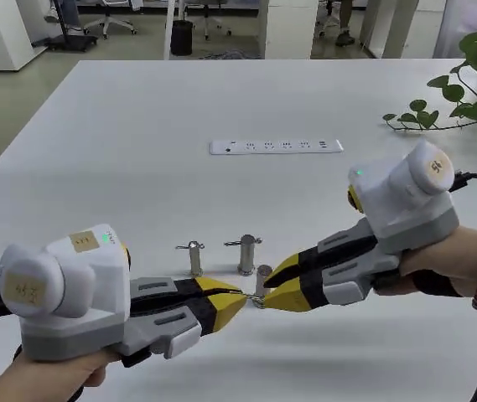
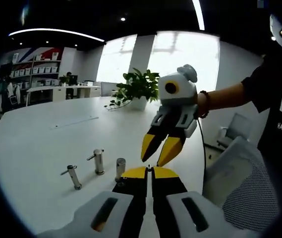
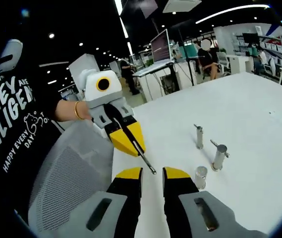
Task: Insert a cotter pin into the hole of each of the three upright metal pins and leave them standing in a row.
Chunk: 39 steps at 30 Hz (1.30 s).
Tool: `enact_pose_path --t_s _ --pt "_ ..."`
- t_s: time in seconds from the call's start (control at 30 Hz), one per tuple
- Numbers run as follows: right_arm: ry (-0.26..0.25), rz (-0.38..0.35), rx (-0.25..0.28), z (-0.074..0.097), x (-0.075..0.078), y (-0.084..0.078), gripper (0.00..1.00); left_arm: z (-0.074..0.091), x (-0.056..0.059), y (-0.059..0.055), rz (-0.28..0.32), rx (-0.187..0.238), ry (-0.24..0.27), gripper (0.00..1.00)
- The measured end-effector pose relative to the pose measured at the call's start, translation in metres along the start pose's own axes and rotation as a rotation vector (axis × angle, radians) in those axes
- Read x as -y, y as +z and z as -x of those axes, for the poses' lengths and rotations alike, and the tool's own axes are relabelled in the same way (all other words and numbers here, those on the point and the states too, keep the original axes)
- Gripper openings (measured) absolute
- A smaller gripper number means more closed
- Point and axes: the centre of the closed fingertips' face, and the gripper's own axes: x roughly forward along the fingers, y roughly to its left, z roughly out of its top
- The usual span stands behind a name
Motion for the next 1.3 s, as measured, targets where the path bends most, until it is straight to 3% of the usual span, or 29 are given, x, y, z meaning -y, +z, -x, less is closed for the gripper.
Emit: enact_pose_path --t_s 0.27,0.6,0.87,1.3 --pt "0.065 -0.023 -0.001 -0.003 -0.011 -0.009 0.1 -0.001 0.009 0.001 0.028 0.018 -0.049 0.0" --pt "0.081 -0.012 0.002 -0.005 -0.014 -0.013 0.03 -0.003 0.018 -0.002 0.04 0.01 -0.087 0.0" --pt "0.071 0.019 -0.016 -0.005 -0.015 -0.013 0.0 -0.002 0.016 -0.007 0.071 -0.01 -0.086 0.0" --pt "0.045 0.19 -0.136 -0.009 -0.013 -0.022 0.0 -0.002 0.015 -0.017 0.029 -0.05 -0.069 0.0"
